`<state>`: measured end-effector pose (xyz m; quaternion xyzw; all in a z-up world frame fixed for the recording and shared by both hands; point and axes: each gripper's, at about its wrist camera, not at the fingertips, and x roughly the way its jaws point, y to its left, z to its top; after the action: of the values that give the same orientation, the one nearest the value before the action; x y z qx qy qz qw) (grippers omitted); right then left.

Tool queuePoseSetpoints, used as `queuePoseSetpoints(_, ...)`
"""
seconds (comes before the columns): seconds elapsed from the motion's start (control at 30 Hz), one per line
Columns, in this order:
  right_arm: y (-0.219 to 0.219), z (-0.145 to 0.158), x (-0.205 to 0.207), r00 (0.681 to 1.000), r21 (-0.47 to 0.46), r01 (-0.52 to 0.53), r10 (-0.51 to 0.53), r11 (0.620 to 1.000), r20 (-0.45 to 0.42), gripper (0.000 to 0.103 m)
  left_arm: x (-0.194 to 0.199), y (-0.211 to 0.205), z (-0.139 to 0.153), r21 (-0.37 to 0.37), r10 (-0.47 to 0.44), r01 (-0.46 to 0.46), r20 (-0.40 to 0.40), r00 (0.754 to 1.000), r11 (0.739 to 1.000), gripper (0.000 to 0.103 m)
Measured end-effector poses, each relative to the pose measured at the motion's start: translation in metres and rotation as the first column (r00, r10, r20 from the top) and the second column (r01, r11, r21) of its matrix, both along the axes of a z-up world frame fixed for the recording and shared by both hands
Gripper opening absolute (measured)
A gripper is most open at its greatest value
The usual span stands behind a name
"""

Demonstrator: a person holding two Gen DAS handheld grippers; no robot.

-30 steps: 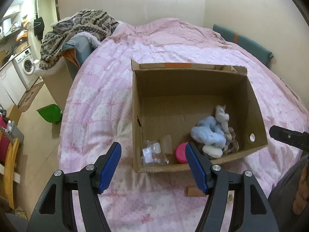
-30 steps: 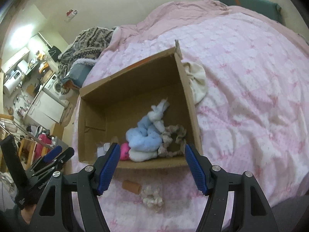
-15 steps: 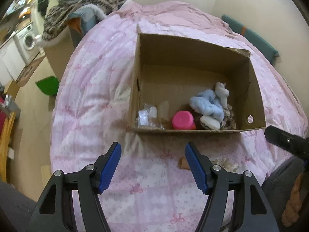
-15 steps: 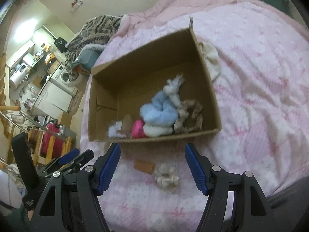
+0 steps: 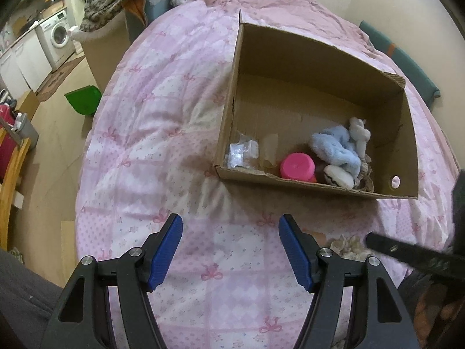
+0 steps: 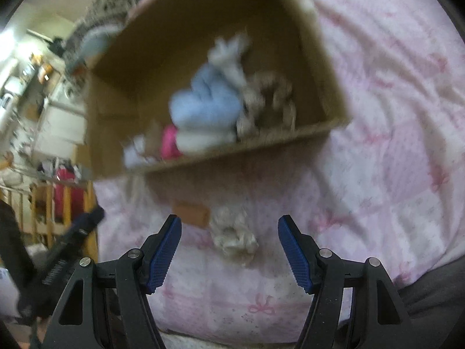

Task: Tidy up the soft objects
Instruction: 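Move both grippers back to the items left on the bed, then grasp the cream scrunchie with the right gripper while the left gripper grasps the cork roll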

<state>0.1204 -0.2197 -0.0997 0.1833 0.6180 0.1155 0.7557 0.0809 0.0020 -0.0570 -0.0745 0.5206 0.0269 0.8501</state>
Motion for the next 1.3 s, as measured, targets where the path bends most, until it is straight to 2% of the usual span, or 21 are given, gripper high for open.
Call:
queuePoseSetpoints(0.17, 0.020, -0.023, 0.004, 0.995, -0.070, -0.067, 0.062, 0.995, -0.074, 0.073, 0.000, 0.002, -0.003, -0.008, 0.006, -0.006, -0.014, 1.000, 1.000, 0.066)
queuePoseSetpoints(0.23, 0.027, -0.027, 0.004, 0.993, -0.099, -0.095, 0.088, 0.991, -0.078, 0.073, 0.000, 0.002, -0.003, -0.011, 0.006, -0.006, -0.016, 1.000, 1.000, 0.066)
queuePoseSetpoints(0.33, 0.044, -0.031, 0.003, 0.987, -0.197, -0.160, 0.152, 0.967, -0.055, 0.072, 0.001, 0.000, -0.005, -0.005, 0.002, -0.002, -0.022, 1.000, 1.000, 0.066)
queuePoseSetpoints(0.4, 0.053, -0.033, 0.000, 0.980, -0.241, -0.198, 0.191, 0.950, -0.051, 0.064, 0.001, -0.002, -0.006, 0.004, -0.003, 0.003, -0.026, 1.000, 1.000, 0.066)
queuePoseSetpoints(0.47, 0.061, -0.035, -0.003, 0.973, -0.269, -0.229, 0.224, 0.935, -0.049, 0.040, 0.001, -0.004, -0.008, 0.012, -0.012, 0.012, -0.033, 0.999, 1.000, 0.066)
queuePoseSetpoints(0.5, 0.062, -0.035, -0.004, 0.971, -0.273, -0.237, 0.233, 0.932, -0.048, 0.037, 0.002, -0.005, -0.009, 0.014, -0.016, 0.016, -0.037, 0.999, 1.000, 0.066)
queuePoseSetpoints(0.53, 0.063, -0.034, -0.005, 0.970, -0.273, -0.243, 0.241, 0.931, -0.043, 0.034, 0.002, -0.006, -0.011, 0.018, -0.019, 0.020, -0.042, 0.999, 1.000, 0.066)
queuePoseSetpoints(0.57, 0.065, -0.033, -0.007, 0.968, -0.271, -0.250, 0.250, 0.930, -0.034, 0.027, 0.001, -0.007, -0.012, 0.021, -0.022, 0.023, -0.044, 0.999, 1.000, 0.066)
queuePoseSetpoints(0.83, 0.053, -0.007, -0.020, 0.960, -0.211, -0.258, 0.274, 0.943, 0.055, 0.023, 0.002, -0.017, -0.019, 0.031, -0.066, 0.068, -0.054, 0.996, 0.997, 0.066)
queuePoseSetpoints(1.03, 0.020, 0.019, -0.021, 0.975, -0.140, -0.154, 0.173, 0.978, 0.138, 0.023, 0.004, -0.031, -0.031, 0.000, -0.145, 0.146, -0.100, 0.984, 0.989, 0.066)
queuePoseSetpoints(1.13, 0.001, 0.026, -0.013, 0.983, -0.110, -0.099, 0.115, 0.989, 0.146, 0.023, 0.009, -0.044, -0.041, -0.053, -0.192, 0.187, -0.127, 0.973, 0.981, 0.066)
queuePoseSetpoints(1.3, -0.017, 0.026, -0.014, 0.989, -0.076, -0.045, 0.055, 0.996, 0.137, 0.023, 0.018, -0.067, -0.057, -0.038, -0.232, 0.229, -0.127, 0.964, 0.973, 0.060)
